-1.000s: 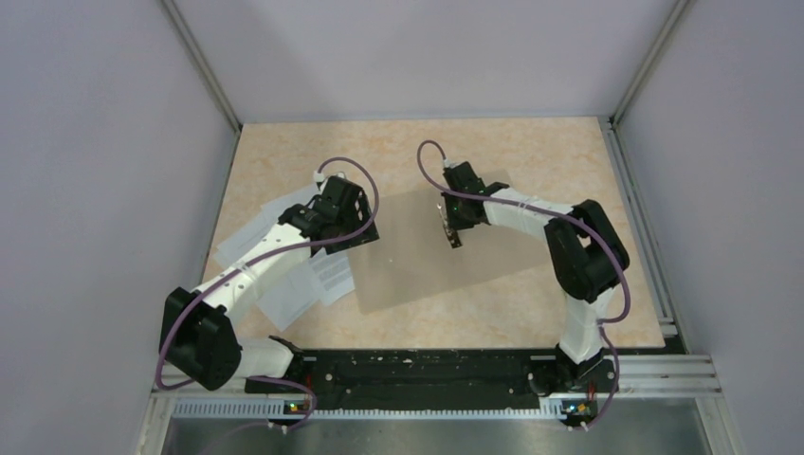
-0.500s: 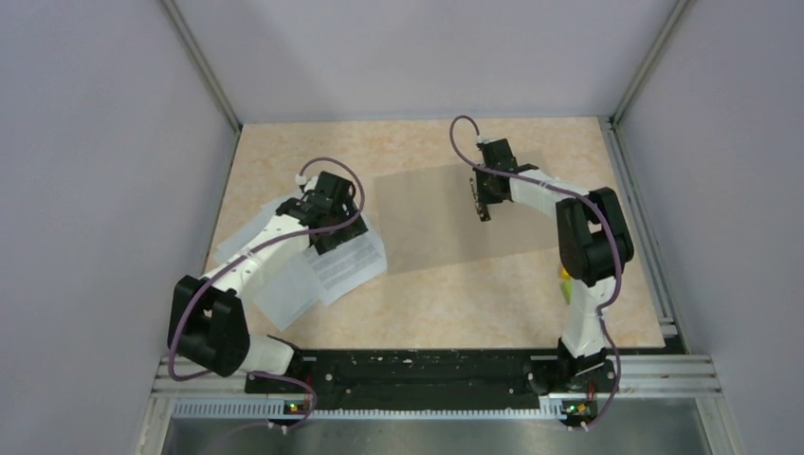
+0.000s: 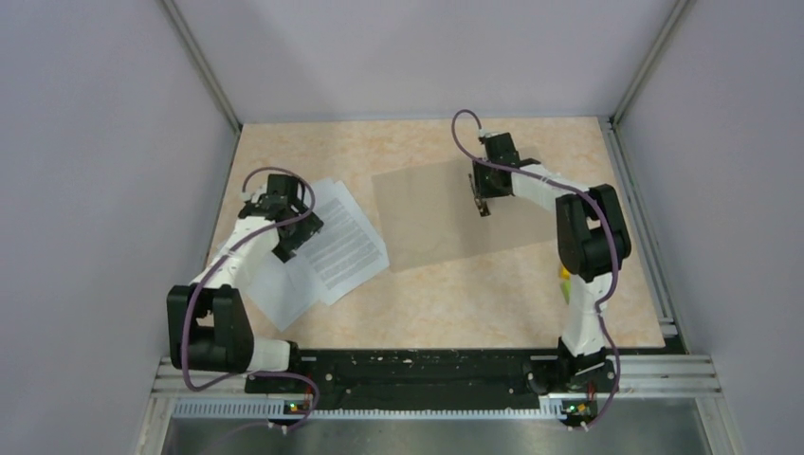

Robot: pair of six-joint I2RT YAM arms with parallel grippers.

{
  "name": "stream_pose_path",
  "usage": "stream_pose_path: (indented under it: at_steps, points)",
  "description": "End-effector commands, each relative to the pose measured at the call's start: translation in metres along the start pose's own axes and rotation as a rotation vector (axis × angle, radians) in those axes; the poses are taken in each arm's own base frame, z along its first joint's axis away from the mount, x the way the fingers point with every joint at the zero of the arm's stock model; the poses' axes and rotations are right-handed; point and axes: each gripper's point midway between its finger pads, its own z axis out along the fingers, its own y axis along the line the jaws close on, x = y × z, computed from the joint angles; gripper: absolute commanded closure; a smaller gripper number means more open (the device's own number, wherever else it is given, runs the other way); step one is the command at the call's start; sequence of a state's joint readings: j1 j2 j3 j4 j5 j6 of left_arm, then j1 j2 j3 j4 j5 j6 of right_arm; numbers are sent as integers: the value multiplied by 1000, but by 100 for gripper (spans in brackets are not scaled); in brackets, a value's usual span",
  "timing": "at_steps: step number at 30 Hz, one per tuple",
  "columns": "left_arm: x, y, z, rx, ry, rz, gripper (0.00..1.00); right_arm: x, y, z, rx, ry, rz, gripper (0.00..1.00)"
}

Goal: Put the files into the folder

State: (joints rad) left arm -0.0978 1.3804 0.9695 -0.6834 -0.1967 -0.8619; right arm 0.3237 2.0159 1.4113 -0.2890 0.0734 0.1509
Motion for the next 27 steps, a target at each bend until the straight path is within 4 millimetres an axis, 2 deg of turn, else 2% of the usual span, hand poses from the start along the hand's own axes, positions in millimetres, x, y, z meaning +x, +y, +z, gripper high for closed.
stream_pose_path:
  at_steps: [1,3,6,10,12,14,17,20,24,27]
  points:
    - [-21,23,-3,-20,-59,-90,16,-34,-1,-19,-18,-59,41,49]
    - [-31,39,0,-40,-80,-148,13,-43,11,-33,-43,-81,55,36]
    - [-38,58,5,-41,-88,-224,10,-53,43,-54,-112,-115,46,27]
    - [-48,87,10,-70,-115,-276,7,-53,126,-73,-325,-139,4,23]
    - [-54,101,11,-94,-129,-296,7,-46,167,-75,-399,-124,-41,22]
    - [-58,115,13,-114,-138,-319,6,-49,208,-79,-479,-130,-85,22]
    - [-66,129,14,-106,-161,-363,5,-40,259,-72,-604,-105,-110,21]
    - [-69,133,21,-76,-165,-381,1,-36,294,-63,-689,-95,-117,19]
    - [-67,139,33,-72,-139,-394,1,-25,325,-44,-741,-65,-130,18]
    - [-67,138,40,-40,-142,-407,1,-15,336,-28,-734,-42,-137,18]
